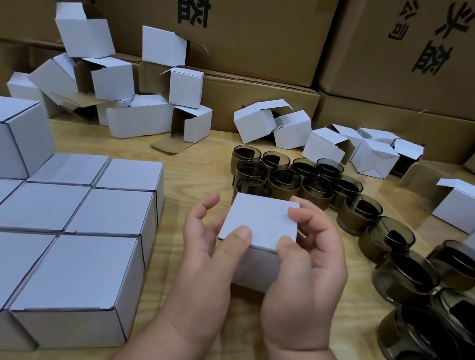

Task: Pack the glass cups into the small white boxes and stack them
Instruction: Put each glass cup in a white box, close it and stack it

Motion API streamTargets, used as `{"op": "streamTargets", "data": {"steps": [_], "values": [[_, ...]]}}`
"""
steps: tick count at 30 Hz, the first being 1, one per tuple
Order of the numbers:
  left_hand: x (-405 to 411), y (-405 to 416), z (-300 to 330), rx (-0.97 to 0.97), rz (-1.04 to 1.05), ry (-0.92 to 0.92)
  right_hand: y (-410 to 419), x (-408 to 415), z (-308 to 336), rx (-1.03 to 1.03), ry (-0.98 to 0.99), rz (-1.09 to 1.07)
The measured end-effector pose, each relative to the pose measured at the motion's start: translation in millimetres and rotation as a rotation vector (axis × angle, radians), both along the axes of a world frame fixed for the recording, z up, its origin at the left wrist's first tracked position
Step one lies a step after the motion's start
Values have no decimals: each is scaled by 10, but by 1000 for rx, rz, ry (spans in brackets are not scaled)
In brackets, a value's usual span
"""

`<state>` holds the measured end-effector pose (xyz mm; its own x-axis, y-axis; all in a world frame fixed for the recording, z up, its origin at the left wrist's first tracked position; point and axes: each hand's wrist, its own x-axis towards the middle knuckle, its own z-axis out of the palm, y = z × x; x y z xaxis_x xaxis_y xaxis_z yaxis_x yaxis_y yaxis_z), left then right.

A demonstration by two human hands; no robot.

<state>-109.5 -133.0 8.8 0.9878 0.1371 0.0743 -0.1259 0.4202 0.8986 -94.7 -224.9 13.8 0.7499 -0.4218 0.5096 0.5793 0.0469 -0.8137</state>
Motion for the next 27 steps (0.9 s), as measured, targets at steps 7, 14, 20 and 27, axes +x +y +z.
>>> {"op": "streamTargets", "data": {"steps": [7, 14, 20, 27], "values": [[57, 48, -23, -53, -33, 56, 35, -16, -26, -52, 84, 66], [52, 25, -58, -11, -1, 8, -105, 41, -28, 58, 255, 295], [71, 22, -90, -8, 38, -26, -155, -21, -3, 0, 326, 362], [64, 10, -89, 68, 8, 6, -312, -126, 28, -365, 305, 436]]}}
